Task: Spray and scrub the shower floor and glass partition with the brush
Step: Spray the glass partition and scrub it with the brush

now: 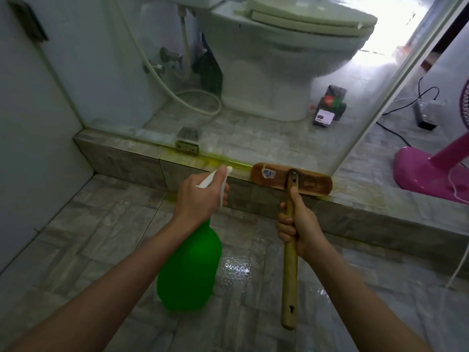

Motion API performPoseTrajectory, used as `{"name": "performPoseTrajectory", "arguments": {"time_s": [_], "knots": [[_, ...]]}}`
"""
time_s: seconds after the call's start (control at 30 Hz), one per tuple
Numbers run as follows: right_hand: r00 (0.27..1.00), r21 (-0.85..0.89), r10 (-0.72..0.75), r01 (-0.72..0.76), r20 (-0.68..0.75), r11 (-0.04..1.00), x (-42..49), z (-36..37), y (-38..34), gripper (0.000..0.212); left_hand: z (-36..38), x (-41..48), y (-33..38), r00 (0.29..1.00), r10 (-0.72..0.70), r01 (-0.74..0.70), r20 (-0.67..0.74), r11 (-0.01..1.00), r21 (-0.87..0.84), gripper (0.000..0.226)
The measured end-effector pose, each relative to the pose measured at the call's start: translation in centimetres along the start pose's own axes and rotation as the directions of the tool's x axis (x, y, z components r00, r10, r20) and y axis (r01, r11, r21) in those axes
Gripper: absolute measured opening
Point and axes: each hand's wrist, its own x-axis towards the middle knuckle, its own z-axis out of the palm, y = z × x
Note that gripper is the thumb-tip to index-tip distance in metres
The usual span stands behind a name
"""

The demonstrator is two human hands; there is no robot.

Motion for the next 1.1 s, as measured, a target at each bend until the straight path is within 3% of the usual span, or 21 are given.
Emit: {"name": "performPoseTrajectory", "arguments": {"time_s": [0.17,0.37,0.5,0.57,0.7,0.8,0.9,1.0,1.1], "knots": [[0.997,-0.047,-0.031,0.028,-0.07,0.999,0.6,2.2,0.1,0.048,0.5,-0.3,0.0,0.998,0.052,-0.054,0.04,0.998,0.038,0.052],[0.999,-0.172,0.032,-0.024,0.041,0.985,1.5,5.9,-0.1,0.044,-0.9,-0.4,-0.4,0.997,0.075,-0.073,-0.014,0.993,0.097,0.04],[0.989,-0.029,-0.03,0.027,-0.142,0.999,0.4,-0.3,-1.1,0.045,-4.3,-0.8,-1.3,0.995,0.086,-0.088,-0.046,0.995,-0.046,0.035],[0.986,0.013,-0.02,0.022,-0.166,1.0,0.4,-0.2,-0.9,0.046,-5.8,-0.9,-1.7,0.996,0.062,-0.068,-0.064,0.994,-0.091,0.033],[0.998,-0.12,0.04,-0.033,0.049,0.992,2.1,8.6,1.1,0.046,-6.6,-0.7,-2.0,0.997,0.028,-0.034,-0.079,0.997,-0.072,0.032],[0.988,-0.207,0.061,-0.03,0.142,0.978,2.3,10.7,1.8,0.046,-6.5,-0.9,-2.1,0.998,0.021,-0.024,-0.052,0.998,-0.061,0.028],[0.999,-0.206,-0.039,0.04,0.009,0.978,1.5,5.7,1.2,0.046,-7.2,-1.0,-2.3,0.998,0.021,-0.027,-0.057,0.993,-0.111,0.031],[0.982,0.007,-0.084,0.086,-0.17,0.996,1.1,2.4,0.8,0.047,-8.8,-1.0,-2.9,0.995,-0.016,-0.001,-0.098,0.985,-0.174,0.023],[0.989,0.026,-0.067,0.071,-0.135,0.997,1.6,6.1,1.9,0.047,-9.9,-1.1,-3.1,0.992,-0.015,-0.007,-0.127,0.986,-0.167,0.034]]}}
